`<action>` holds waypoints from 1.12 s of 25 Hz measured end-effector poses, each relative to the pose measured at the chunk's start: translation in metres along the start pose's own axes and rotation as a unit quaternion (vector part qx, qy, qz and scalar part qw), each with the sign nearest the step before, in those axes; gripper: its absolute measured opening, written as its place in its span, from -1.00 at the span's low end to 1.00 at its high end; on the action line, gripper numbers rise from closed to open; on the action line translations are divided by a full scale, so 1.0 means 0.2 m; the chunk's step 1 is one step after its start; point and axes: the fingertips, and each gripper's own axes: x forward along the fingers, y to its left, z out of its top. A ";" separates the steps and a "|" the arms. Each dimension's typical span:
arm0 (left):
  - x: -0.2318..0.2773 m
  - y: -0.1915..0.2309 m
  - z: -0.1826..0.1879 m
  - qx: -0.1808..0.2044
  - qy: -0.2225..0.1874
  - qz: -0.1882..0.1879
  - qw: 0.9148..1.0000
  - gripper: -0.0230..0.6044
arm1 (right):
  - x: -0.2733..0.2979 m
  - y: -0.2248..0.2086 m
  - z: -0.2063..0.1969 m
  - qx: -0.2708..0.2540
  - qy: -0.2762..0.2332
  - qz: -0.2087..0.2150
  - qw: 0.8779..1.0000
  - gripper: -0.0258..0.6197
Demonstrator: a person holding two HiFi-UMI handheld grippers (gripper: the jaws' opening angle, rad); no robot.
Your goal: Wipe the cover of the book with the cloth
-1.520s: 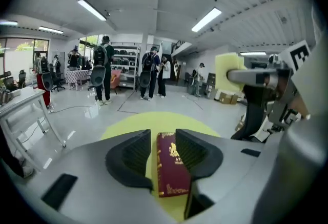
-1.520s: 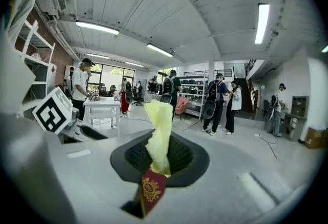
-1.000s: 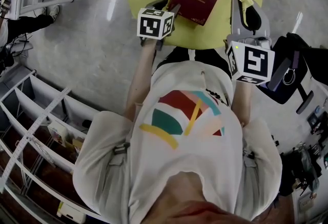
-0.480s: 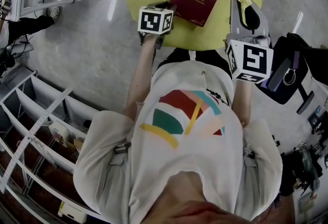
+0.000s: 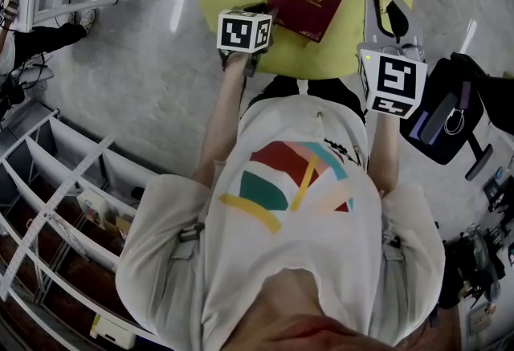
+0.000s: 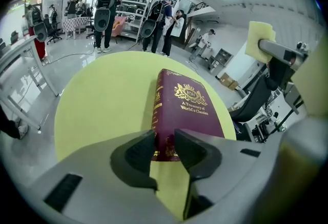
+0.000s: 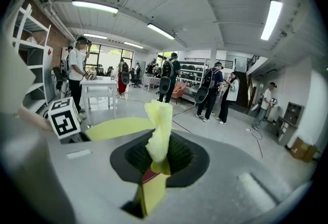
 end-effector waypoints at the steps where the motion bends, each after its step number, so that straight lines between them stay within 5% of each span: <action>1: 0.00 0.00 0.00 0.001 0.000 -0.001 1.000 -0.54 | 0.03 0.00 -0.03 -0.017 0.016 0.002 1.000 -0.82; 5: 0.00 0.00 0.00 -0.002 0.005 -0.005 1.000 -0.54 | 0.21 0.03 -0.21 -0.122 0.103 0.020 0.987 -0.82; 12: 0.01 0.00 0.00 -0.006 0.009 -0.008 1.000 -0.54 | 0.54 0.07 -0.52 -0.291 0.211 0.038 0.932 -0.83; 20: 0.01 0.01 -0.01 -0.019 0.004 -0.011 1.000 -0.54 | 0.71 0.07 -0.70 -0.351 0.282 0.052 0.892 -0.83; 28: 0.01 0.00 -0.01 -0.018 0.003 -0.011 1.000 -0.54 | 0.72 0.13 -0.79 -0.347 0.312 0.092 0.880 -0.83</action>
